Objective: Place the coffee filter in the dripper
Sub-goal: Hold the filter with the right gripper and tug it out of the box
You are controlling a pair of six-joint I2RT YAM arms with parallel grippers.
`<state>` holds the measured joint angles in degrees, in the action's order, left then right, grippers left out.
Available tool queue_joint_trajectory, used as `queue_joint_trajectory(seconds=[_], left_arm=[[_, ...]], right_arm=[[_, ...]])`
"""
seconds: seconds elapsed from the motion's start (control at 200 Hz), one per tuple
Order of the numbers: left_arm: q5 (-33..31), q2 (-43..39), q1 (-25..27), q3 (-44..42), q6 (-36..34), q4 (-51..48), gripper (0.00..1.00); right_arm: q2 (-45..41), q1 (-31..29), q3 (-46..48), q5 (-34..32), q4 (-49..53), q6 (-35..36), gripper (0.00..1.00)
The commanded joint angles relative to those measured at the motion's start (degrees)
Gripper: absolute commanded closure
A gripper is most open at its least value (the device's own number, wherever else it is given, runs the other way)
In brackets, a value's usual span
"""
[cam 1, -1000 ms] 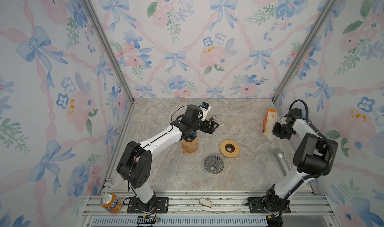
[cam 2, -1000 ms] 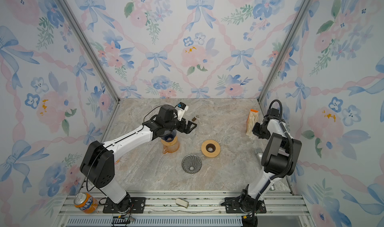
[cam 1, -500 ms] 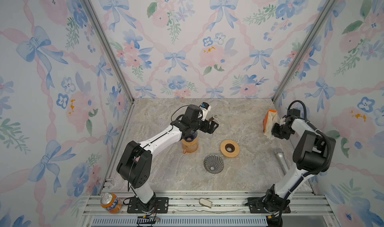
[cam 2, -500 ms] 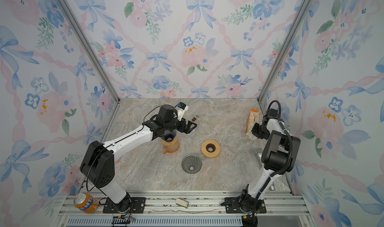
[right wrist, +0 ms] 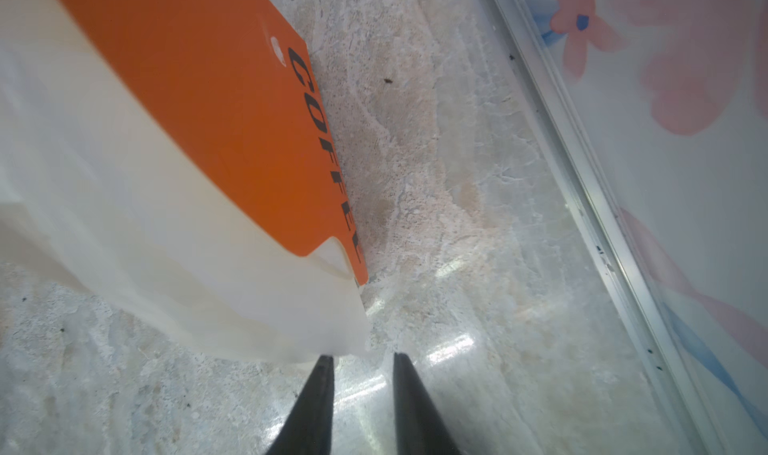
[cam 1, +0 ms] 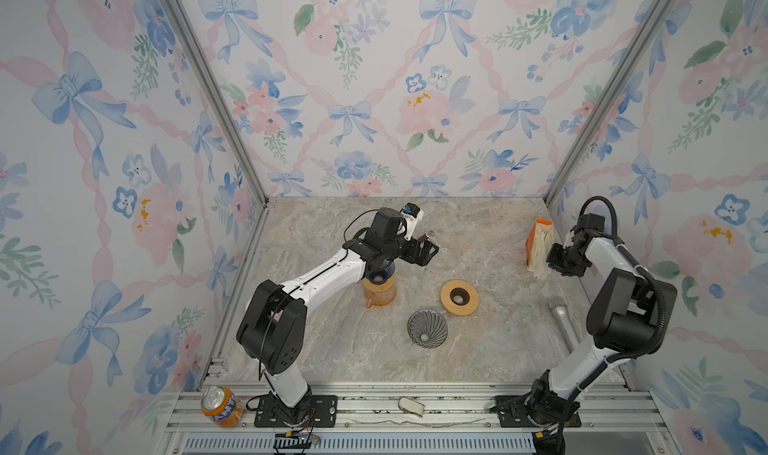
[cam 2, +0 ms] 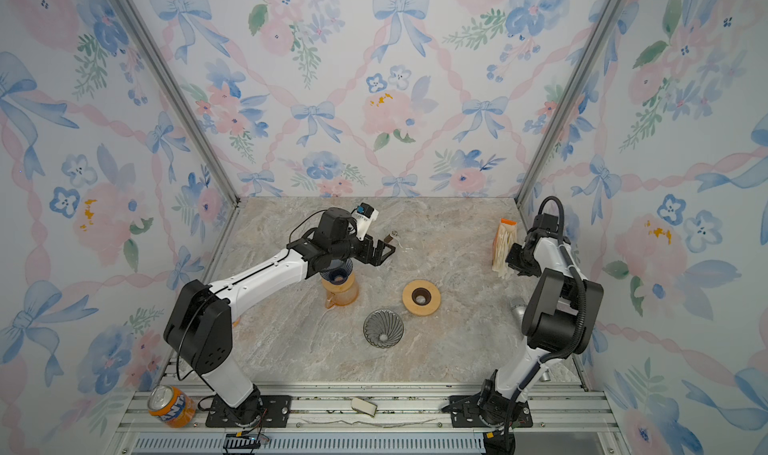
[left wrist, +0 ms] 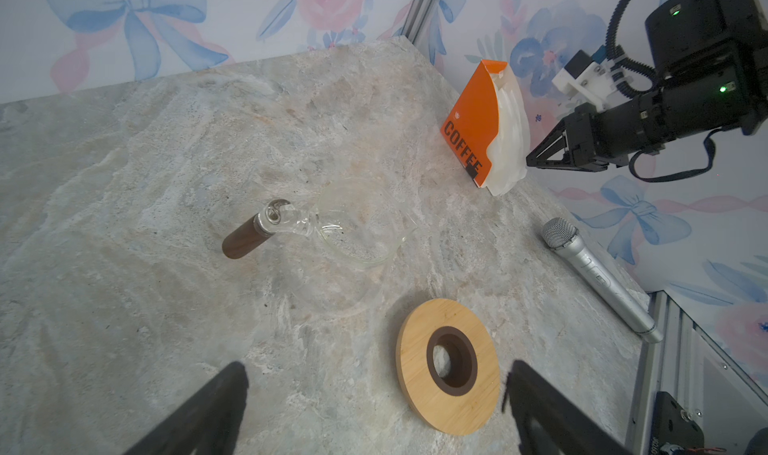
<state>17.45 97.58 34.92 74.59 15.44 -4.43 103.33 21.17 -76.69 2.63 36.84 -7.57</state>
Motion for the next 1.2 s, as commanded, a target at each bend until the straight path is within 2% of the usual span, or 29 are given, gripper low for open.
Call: queue_joint_trajectory(seconds=[0.0, 0.16, 0.435, 0.78, 0.975, 1.195], left_arm=[[0.6, 0.61, 0.42, 1.1, -0.68, -0.91, 0.02], [0.48, 0.63, 0.38, 0.91, -0.54, -0.86, 0.02], [0.5, 0.68, 0.42, 0.91, -0.5, -0.82, 0.02], [0.57, 0.81, 0.41, 0.95, -0.33, -0.88, 0.02], [0.49, 0.7, 0.42, 1.0, -0.37, -0.81, 0.02], [0.52, 0.92, 0.42, 1.17, -0.59, -0.92, 0.02]], right_arm=[[1.96, -1.19, -1.48, -0.44, 2.42, 1.34, 0.72], [3.24, -1.79, -2.32, -1.78, 2.97, 1.69, 0.71], [4.16, -1.75, -3.81, -3.55, 2.78, 1.18, 0.74], [4.77, -1.92, -4.58, -3.15, 2.04, 1.49, 0.86], [3.96, -2.02, -4.96, -2.64, 1.62, 1.54, 0.99], [2.6, -2.35, -5.82, -2.69, 1.48, 1.35, 1.0]])
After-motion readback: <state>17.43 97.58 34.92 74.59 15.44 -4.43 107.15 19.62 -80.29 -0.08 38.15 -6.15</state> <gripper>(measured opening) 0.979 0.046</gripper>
